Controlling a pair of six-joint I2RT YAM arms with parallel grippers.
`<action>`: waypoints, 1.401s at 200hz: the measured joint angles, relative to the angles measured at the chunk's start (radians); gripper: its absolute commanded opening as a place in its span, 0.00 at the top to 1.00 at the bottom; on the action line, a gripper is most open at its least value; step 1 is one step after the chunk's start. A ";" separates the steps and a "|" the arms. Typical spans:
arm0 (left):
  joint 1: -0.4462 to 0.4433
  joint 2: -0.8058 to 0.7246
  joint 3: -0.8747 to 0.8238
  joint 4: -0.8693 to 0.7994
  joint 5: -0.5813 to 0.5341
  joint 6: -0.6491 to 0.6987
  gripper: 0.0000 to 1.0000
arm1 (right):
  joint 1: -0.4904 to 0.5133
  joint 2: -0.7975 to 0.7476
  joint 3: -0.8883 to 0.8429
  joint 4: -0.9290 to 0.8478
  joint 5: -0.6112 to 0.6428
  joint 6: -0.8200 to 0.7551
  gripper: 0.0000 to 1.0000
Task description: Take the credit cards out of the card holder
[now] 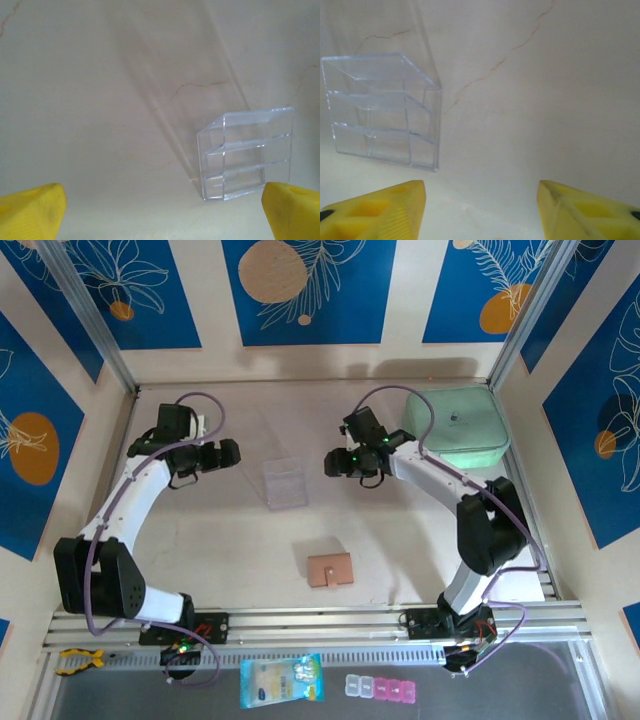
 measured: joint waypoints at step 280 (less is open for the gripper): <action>0.079 0.006 -0.077 0.046 -0.023 0.046 0.00 | 0.135 0.425 0.434 -0.162 0.025 0.091 0.75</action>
